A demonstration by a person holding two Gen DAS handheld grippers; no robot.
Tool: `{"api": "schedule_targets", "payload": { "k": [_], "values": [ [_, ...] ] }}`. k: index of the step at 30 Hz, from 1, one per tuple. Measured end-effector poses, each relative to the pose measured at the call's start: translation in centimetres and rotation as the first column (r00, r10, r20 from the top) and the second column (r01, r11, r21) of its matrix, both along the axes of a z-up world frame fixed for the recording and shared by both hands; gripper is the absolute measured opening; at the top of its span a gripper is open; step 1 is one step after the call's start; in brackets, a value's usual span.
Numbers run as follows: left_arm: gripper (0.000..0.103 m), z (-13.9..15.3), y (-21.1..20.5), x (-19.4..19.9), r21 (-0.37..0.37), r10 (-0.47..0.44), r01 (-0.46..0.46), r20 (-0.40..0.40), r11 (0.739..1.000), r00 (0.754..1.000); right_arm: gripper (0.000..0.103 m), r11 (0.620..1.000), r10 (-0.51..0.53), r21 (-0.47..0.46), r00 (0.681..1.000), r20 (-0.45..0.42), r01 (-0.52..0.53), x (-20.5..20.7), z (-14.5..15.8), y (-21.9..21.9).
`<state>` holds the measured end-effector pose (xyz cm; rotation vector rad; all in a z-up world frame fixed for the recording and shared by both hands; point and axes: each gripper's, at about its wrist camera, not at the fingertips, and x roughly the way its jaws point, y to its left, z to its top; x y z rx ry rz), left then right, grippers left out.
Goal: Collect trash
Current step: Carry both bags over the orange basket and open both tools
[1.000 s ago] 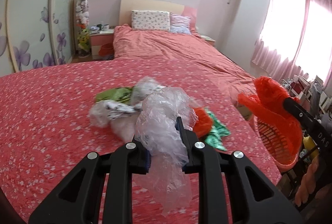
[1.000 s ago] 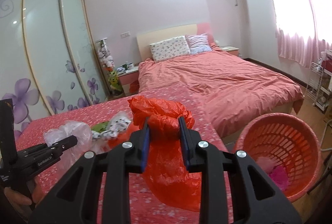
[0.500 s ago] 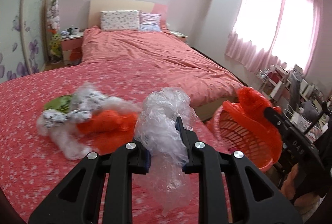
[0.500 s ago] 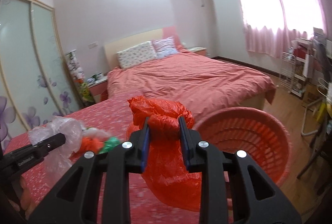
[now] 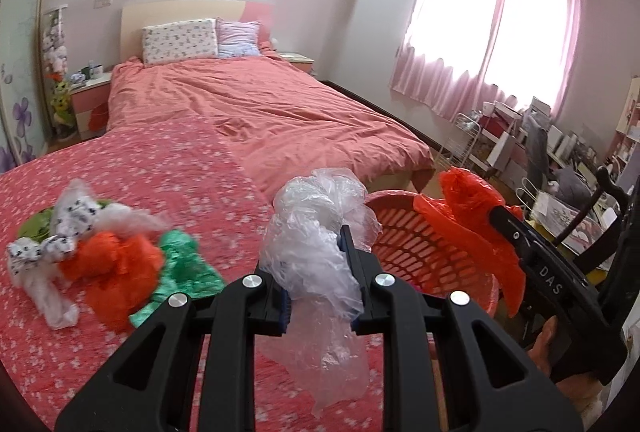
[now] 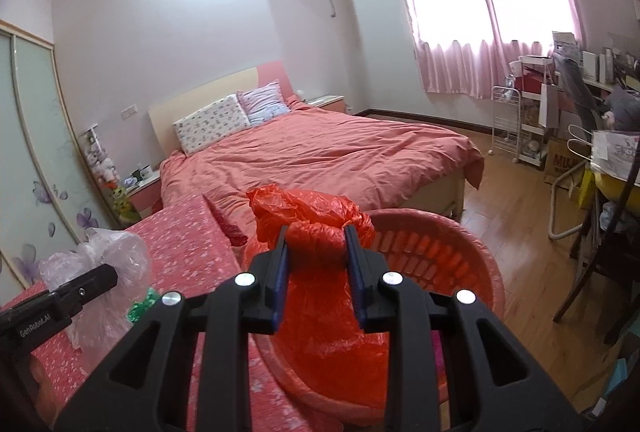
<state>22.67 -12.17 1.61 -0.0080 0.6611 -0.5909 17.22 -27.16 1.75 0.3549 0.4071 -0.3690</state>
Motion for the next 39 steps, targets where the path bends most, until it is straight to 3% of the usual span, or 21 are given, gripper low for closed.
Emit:
{"api": "schedule_targets", "payload": {
  "k": [19,32,34,39],
  "values": [
    [0.021,-1.6,-8.1,0.7,-0.004,-0.135,0.135,-0.041,0.991,0.99,0.027,0.995,-0.087,0.041,0.996,-0.009,0.087,0.3,-2.3,-5.1],
    [0.021,-3.4,-11.3,1.9,0.008,-0.174,0.176,-0.097,0.984,0.98,0.027,0.988,-0.118,0.099,0.993,-0.011,0.119,1.3,-3.7,-8.1],
    [0.021,-3.7,-11.5,2.1,0.013,-0.171,0.173,-0.104,0.985,0.98,0.031,0.987,-0.115,0.11,0.993,-0.013,0.115,1.7,-3.9,-8.5],
    [0.041,-4.4,-11.6,2.5,0.023,-0.15,0.154,-0.131,0.988,0.98,0.04,0.986,-0.11,0.123,0.993,-0.03,0.113,2.3,-4.6,-9.0]
  ]
}}
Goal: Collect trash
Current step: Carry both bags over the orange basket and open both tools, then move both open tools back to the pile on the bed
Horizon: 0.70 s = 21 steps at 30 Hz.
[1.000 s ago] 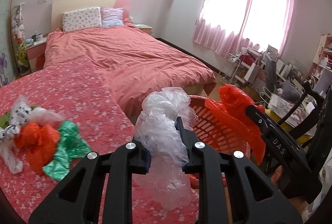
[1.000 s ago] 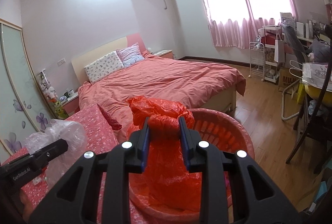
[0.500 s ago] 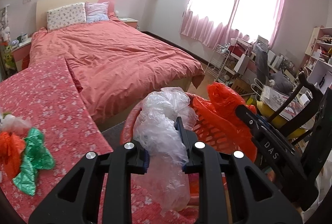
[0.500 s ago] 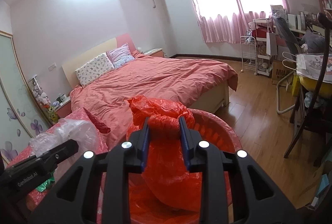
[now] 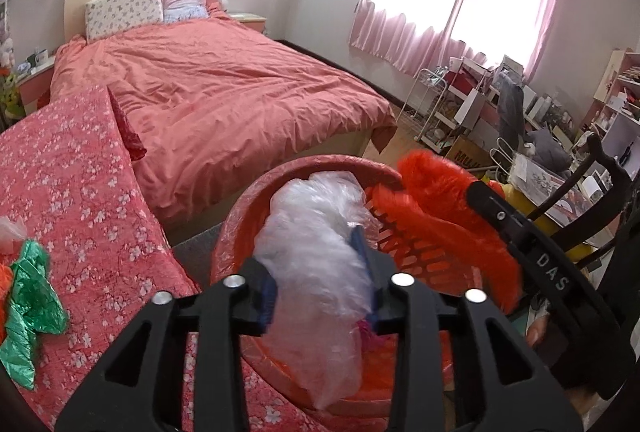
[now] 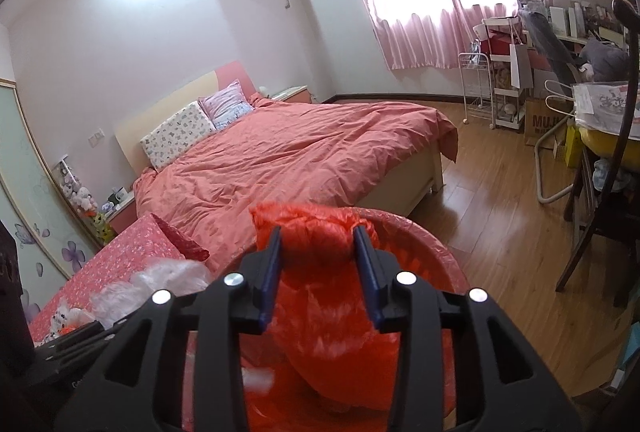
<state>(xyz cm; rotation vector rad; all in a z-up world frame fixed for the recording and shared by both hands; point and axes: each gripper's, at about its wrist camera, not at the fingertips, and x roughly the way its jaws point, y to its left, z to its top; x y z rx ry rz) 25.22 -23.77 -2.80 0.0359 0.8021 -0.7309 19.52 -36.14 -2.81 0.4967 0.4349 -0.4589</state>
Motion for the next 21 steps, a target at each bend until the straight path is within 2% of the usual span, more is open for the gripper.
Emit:
{"api": "schedule_targets", "payload": {
  "k": [3,12,16,21],
  "values": [
    [0.052,-0.4,0.3,0.2,0.007,0.022,-0.022,-0.009,1.0,1.0,0.042,1.0,-0.002,0.02,1.0,-0.006,0.002,-0.2,-0.5,-0.4],
    [0.065,-0.6,3.3,0.8,0.035,0.095,-0.095,-0.01,0.995,0.995,0.063,1.0,-0.002,-0.03,1.0,-0.027,0.002,-0.3,-0.5,0.7],
    [0.068,-0.3,5.5,1.1,0.044,0.131,-0.132,0.011,0.99,0.991,0.069,0.997,0.02,-0.072,0.999,-0.046,-0.023,0.0,-0.1,2.4],
    [0.068,0.1,9.1,1.3,0.056,0.194,-0.195,0.027,0.979,0.981,0.071,0.991,0.052,-0.116,0.996,-0.07,-0.06,1.0,0.7,4.8]
  ]
}}
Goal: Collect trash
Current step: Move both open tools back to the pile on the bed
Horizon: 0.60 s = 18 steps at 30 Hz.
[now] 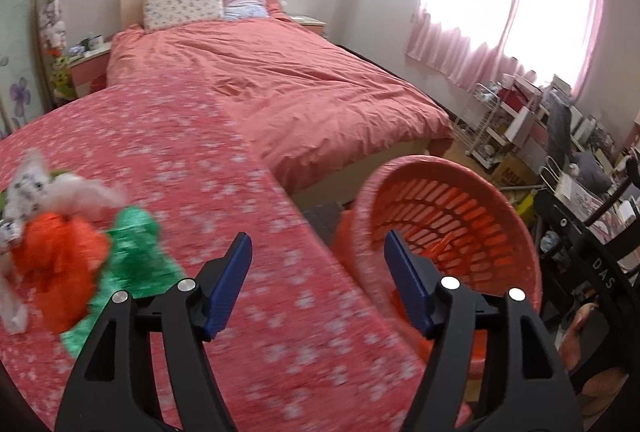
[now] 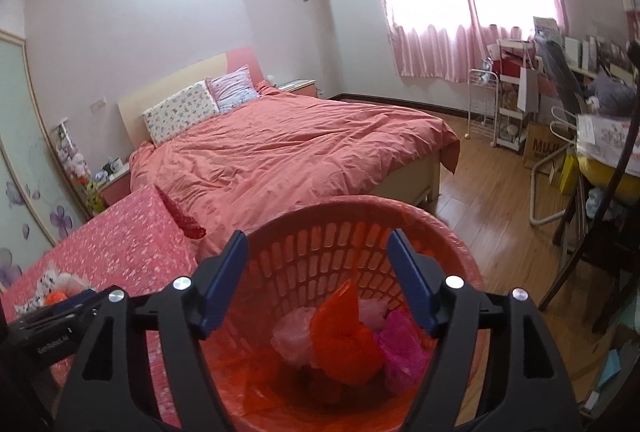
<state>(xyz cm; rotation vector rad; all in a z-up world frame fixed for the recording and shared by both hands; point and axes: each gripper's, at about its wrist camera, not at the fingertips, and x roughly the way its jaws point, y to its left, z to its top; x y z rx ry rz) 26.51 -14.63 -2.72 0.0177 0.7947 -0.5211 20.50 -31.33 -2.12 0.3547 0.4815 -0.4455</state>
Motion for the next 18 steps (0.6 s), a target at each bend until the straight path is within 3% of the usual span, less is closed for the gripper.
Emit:
{"api": "schedule_targets", "payload": {
  "k": [10,18],
  "values": [
    [0.069,0.8,9.2,0.5,0.029,0.174,-0.175,0.027,0.984,0.984,0.071,0.981,0.187,-0.035,0.981,-0.04,-0.189,3.3,1.1,8.3],
    [0.069,0.6,19.5,0.9,0.034,0.367,-0.368,0.017,0.929,0.93,0.064,0.934,0.353,-0.027,0.932,-0.082,-0.356,6.4,1.1,16.4]
  ]
}}
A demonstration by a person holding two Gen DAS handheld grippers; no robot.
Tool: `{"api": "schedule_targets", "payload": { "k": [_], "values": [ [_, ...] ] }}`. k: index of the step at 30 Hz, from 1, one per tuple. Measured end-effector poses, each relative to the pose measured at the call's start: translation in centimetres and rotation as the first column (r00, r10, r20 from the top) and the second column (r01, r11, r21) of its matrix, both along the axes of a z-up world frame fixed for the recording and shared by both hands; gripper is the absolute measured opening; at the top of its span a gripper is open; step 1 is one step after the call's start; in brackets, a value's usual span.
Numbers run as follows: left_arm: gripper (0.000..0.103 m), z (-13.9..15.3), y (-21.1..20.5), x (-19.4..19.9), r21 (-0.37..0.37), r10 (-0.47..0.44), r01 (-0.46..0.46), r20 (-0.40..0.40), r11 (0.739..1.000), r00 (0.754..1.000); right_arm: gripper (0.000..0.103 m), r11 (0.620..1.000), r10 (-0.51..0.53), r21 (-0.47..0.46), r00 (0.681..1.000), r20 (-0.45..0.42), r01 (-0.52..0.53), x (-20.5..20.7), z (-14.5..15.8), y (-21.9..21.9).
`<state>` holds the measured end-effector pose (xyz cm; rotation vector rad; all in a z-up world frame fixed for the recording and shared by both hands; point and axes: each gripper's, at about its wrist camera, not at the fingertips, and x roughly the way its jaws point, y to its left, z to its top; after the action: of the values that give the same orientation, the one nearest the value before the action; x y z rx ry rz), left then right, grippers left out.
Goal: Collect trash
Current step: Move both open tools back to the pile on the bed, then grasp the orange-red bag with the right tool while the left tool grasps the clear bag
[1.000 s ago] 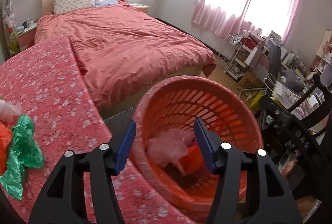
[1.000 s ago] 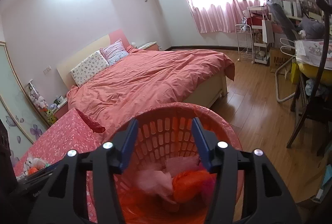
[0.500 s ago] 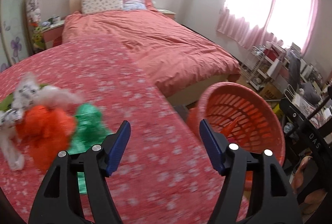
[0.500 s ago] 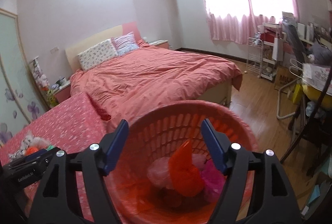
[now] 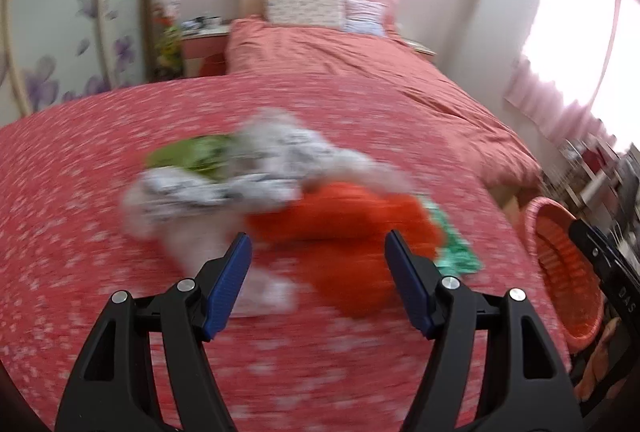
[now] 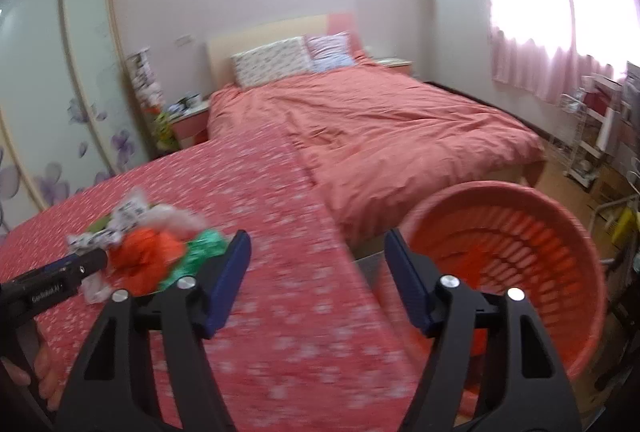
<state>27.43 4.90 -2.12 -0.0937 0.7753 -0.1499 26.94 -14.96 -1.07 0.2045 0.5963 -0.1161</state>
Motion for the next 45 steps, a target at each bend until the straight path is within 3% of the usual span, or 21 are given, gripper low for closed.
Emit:
{"api": "schedule_targets", "payload": {
  "k": [4,10,22,26,28,31,45],
  "values": [
    [0.069,-0.3,3.8,-0.3,0.007,0.072,-0.072,-0.005,0.997,0.997,0.056,0.997,0.083,0.008,0.996,-0.038,-0.083,1.5,-0.6,4.0],
    [0.069,-0.9,7.6,-1.0,0.014,0.138,-0.138,-0.01,0.99,0.99,0.055,0.984,0.18,0.01,0.982,-0.056,-0.18,3.5,-0.7,8.8],
    [0.069,-1.8,12.0,-2.1,-0.016,0.189,-0.19,-0.029,0.982,0.982,0.056,0.946,0.286,-0.111,0.944,-0.163,-0.306,8.8,-2.9,17.2],
    [0.069,-2.3,12.6,-2.2,-0.028,0.193,-0.195,-0.044,0.981,0.98,0.054,0.936,0.301,-0.11,0.921,-0.249,-0.335,10.0,-4.4,18.0],
    [0.069,-2.5,12.7,-2.1,-0.034,0.193,-0.195,-0.05,0.98,0.98,0.028,0.936,0.301,-0.103,0.917,-0.262,-0.336,10.2,-4.7,18.1],
    [0.069,-2.6,12.6,-2.0,-0.041,0.188,-0.191,-0.057,0.981,0.98,0.014,0.938,0.295,-0.105,0.921,-0.252,-0.329,9.8,-4.4,17.9],
    [0.069,-1.9,8.9,-1.0,-0.029,0.14,-0.141,-0.04,0.99,0.989,0.007,0.968,0.249,0.005,0.965,-0.077,-0.249,5.4,0.9,13.0]
  ]
}}
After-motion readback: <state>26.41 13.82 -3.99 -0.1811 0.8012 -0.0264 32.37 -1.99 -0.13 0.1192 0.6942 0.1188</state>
